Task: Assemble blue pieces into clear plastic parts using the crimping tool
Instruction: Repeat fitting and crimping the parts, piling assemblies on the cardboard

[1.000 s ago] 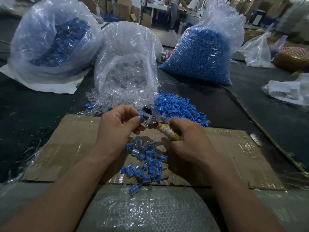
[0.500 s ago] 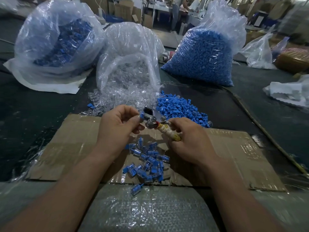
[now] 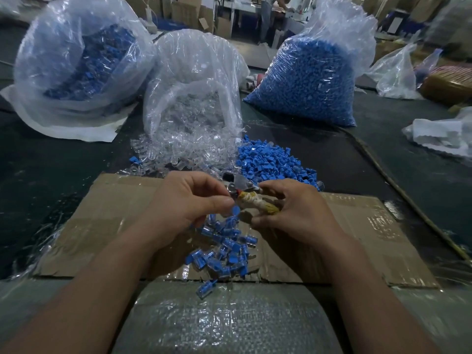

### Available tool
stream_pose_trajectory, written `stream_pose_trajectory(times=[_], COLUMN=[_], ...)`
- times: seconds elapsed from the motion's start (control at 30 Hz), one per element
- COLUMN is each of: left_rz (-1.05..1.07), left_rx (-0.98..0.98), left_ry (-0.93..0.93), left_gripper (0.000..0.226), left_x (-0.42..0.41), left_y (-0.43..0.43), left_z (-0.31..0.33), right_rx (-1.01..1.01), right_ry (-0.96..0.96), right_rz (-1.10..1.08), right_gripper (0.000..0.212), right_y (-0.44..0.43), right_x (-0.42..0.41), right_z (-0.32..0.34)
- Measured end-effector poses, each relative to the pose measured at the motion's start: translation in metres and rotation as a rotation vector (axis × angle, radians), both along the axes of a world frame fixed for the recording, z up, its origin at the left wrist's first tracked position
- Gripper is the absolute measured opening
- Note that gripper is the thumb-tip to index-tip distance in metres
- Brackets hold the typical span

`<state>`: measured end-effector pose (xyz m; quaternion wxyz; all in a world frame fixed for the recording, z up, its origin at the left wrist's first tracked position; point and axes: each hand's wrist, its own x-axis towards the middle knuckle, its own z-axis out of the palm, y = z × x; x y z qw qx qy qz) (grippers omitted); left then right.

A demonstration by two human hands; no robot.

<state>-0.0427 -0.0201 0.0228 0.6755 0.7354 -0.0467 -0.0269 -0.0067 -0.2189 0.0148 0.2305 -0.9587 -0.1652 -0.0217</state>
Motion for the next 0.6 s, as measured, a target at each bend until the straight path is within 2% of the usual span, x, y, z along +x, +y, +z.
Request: stream_pose_trajectory(times=[0.1, 0.27, 0.37, 0.47, 0.53, 0.6], left_rz=[-0.073, -0.064, 0.174, 0.486, 0.548, 0.482], left_rx=[0.093, 0.167, 0.151, 0.289, 0.448, 0.605], left_ry=[-0.047, -0.105, -0.167, -0.222, -0.232, -0.246], left_gripper=[0.011, 0.015, 0.006, 0.013, 0.020, 0.035], left_x=[-0.005, -0.008, 0.004, 0.018, 0.025, 0.030], left_y=[-0.006, -0.007, -0.001, 0.008, 0.012, 0.012], left_z=[0.005, 0.006, -0.005, -0.018, -0.024, -0.030], right_rx=[-0.019, -0.052, -0.054, -0.060, -0.063, -0.067], right_ry=[0.033, 0.046, 0.055, 0.070, 0.087, 0.091], right_rz=[-0.006, 0.009, 0.010, 0.011, 0.018, 0.023], right_gripper=[0.076, 0.076, 0.075, 0.076, 0.076, 0.075], right_y=[0.000, 0.001, 0.000, 0.000, -0.001, -0.001], right_x=[0.000, 0.000, 0.002, 0.002, 0.003, 0.003], right_z=[-0.001, -0.005, -0.006, -0.006, -0.007, -0.006])
